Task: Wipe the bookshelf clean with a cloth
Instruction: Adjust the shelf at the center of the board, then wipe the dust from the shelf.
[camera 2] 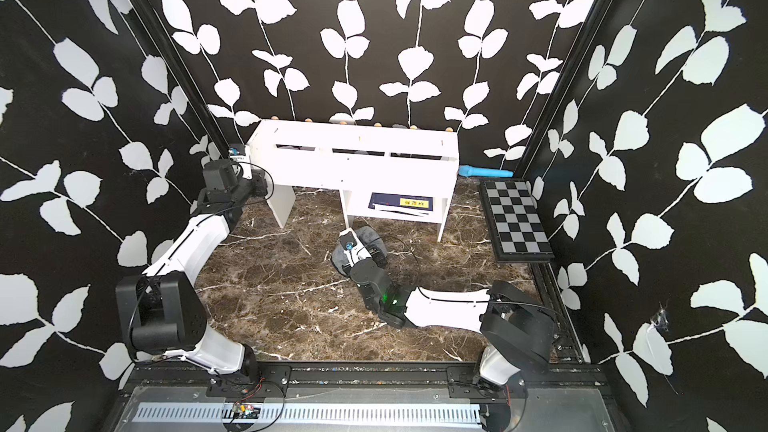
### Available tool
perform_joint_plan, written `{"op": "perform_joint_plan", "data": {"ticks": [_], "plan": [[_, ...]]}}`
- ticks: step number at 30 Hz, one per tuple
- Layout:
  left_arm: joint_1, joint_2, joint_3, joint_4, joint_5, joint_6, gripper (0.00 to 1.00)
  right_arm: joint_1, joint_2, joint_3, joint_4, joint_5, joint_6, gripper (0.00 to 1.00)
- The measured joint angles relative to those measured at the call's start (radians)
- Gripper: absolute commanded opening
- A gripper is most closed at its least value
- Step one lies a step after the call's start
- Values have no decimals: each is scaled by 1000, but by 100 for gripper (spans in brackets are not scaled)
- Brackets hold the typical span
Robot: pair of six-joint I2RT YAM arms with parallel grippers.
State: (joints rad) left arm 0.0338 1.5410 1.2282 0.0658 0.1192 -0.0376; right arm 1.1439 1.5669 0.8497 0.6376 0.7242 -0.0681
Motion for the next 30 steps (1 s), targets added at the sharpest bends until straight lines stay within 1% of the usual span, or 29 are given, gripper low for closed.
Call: {"op": "perform_joint_plan", "data": {"ticks": [6,11,14,19,21,22,24,27,30], "plan": [[-35,-84,-102,41,-44,-23,0,1,26,40,12,-18,-23,0],[-52,-151,-166,43,-77,-39,0,1,130,136,52,-29,-88,0],[-54,-163,-177,45,-82,-48,0,1,253,266,90,-37,-183,0],[-54,-163,-189,66,-77,-51,0,-16,538,562,192,-20,-468,0],[-53,-164,-193,74,-75,-55,0,-30,626,629,229,-3,-558,0],[-53,-164,-195,77,-74,-55,0,-40,661,649,233,1,-599,0],[-53,-164,-197,82,-74,-56,0,-65,705,657,219,4,-636,0],[-53,-166,-204,91,-75,-56,0,-109,738,657,174,24,-659,0],[-53,-169,-214,110,-75,-57,0,-146,741,648,150,49,-661,0]]}}
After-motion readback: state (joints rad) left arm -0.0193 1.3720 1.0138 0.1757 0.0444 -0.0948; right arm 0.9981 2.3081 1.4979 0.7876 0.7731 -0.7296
